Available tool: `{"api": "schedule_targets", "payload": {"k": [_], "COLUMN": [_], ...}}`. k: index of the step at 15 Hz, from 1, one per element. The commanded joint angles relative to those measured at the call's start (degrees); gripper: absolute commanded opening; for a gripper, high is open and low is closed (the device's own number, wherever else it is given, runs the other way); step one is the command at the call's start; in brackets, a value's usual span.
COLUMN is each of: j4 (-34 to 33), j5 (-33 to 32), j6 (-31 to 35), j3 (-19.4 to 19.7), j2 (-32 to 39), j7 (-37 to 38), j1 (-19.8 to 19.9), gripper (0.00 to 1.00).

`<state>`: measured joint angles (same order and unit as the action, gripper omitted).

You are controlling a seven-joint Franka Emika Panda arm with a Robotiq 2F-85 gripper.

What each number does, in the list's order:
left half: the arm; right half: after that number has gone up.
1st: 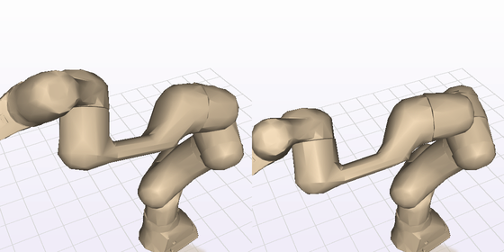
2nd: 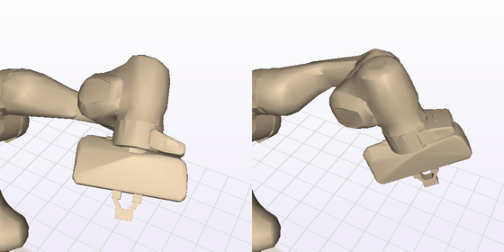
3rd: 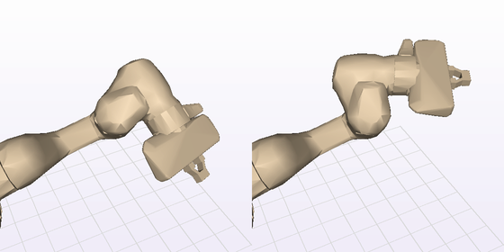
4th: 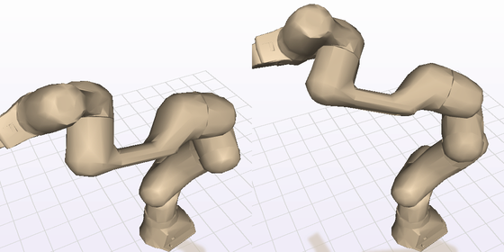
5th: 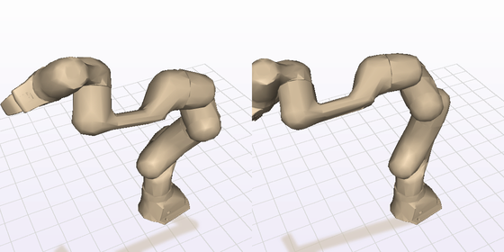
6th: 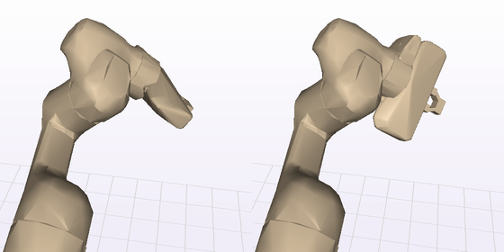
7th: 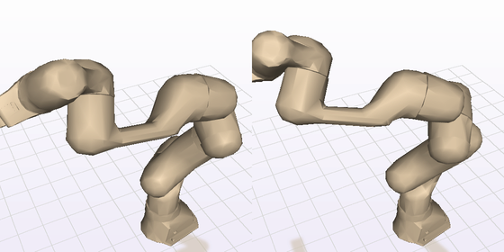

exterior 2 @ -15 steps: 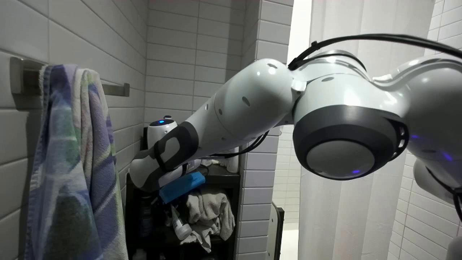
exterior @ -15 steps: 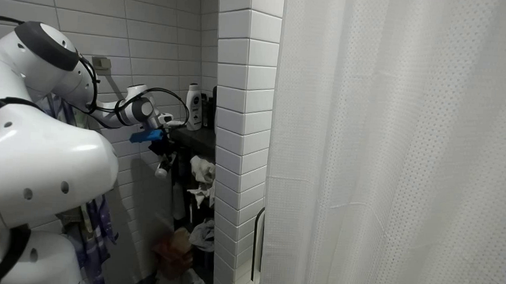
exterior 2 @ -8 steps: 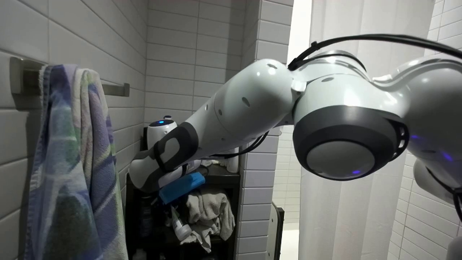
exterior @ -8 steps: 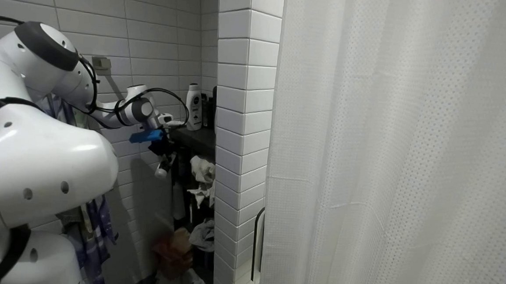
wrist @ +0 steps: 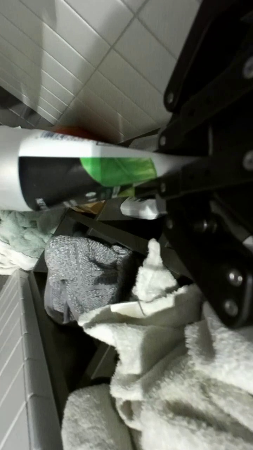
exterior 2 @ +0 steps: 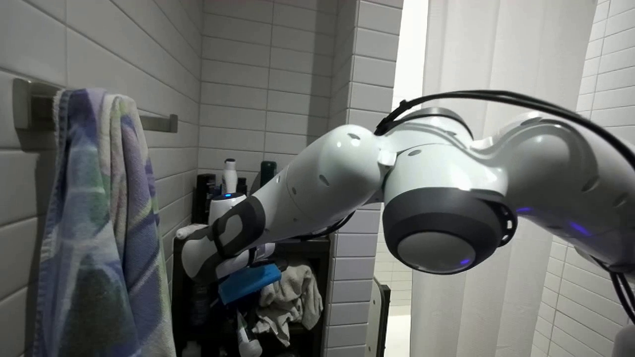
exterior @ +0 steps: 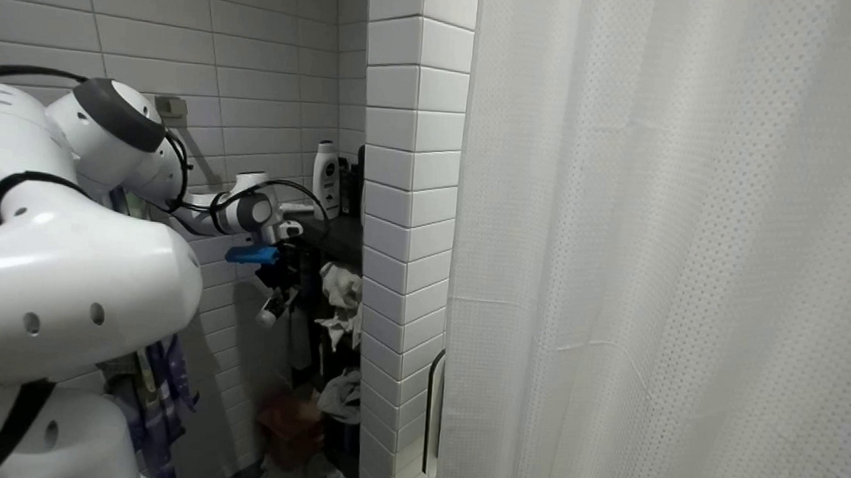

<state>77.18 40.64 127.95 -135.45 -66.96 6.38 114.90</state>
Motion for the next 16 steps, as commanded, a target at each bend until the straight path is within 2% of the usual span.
{"api": "schedule_targets", "payload": {"k": [1, 7, 16], "j4": [-9.6, -15.3, -17.4], "j5": [3.3, 2.6, 0.1], "j6": [-1.8, 2.6, 5.6], "j3": [1.4, 8.8, 20.4], "j2": [-7.9, -13.2, -20.2], "j7": [6.9, 20.0, 34.2], "j1": [3.8, 2.2, -2.6], "gripper": [0.03, 0.03, 0.03]}}
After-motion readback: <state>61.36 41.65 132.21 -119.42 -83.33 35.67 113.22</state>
